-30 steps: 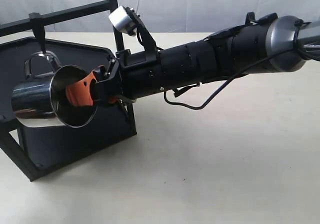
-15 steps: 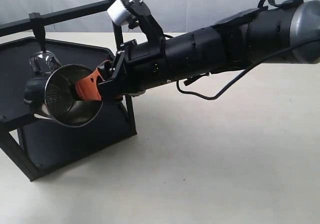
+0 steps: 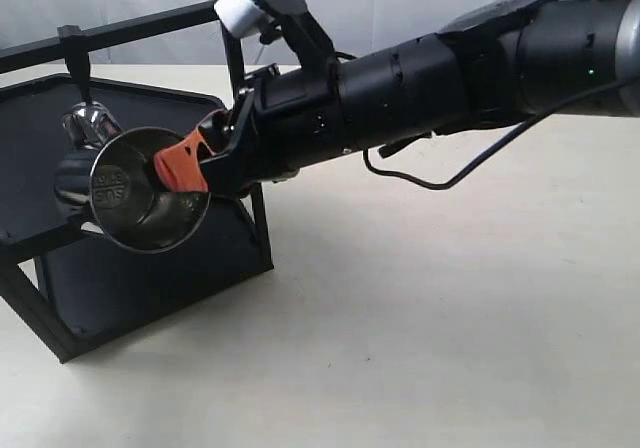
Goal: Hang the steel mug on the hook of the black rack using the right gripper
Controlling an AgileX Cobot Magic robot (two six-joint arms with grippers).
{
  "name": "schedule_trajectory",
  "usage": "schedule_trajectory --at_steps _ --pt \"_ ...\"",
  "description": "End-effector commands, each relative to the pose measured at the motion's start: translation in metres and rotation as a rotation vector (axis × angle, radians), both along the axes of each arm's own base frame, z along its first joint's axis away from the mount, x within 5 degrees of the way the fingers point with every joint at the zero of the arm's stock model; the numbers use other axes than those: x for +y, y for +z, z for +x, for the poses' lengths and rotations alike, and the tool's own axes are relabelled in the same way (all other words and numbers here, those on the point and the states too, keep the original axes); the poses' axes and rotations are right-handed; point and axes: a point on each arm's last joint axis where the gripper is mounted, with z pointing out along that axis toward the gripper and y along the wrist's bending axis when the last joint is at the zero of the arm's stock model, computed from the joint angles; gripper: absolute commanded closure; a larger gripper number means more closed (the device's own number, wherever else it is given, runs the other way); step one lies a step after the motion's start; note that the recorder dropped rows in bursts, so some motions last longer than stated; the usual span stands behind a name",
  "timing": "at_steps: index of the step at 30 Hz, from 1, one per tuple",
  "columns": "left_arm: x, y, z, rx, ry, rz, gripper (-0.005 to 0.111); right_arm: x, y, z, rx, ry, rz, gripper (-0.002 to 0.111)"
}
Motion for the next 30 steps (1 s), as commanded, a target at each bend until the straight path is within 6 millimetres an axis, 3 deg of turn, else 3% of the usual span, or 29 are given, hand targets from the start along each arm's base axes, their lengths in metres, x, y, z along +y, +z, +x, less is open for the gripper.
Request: schedule_trajectory --at_steps 1,8,14,19,28,30 --pt "0.0 0.001 0.0 -0.005 -0.002 -0.002 0.107 -0.007 0.015 -0.007 -0.033 0.006 -0.047 0.058" --pt "0.0 0.001 0.0 -0.005 -0.002 -0.002 0.107 -0.021 0.04 -0.026 -0.081 0.013 -0.138 0.063" --pt "0.0 0.001 0.0 -0.005 -0.002 -0.002 0.107 -0.048 0.057 -0.037 -0.111 -0.154 -0.327 0.107" --pt "0.0 0.001 0.0 -0.005 -0.002 -0.002 0.107 -0.077 0.058 -0.05 -0.104 -0.42 -0.383 0.108" --pt "0.0 0.001 0.0 -0.005 -0.002 -0.002 0.107 -0.128 0.034 -0.112 -0.136 -0.728 -0.173 0.108" --pt "0.0 0.001 0.0 -0.005 -0.002 -0.002 0.107 -0.137 0.026 -0.128 -0.072 -0.775 -0.104 0.108"
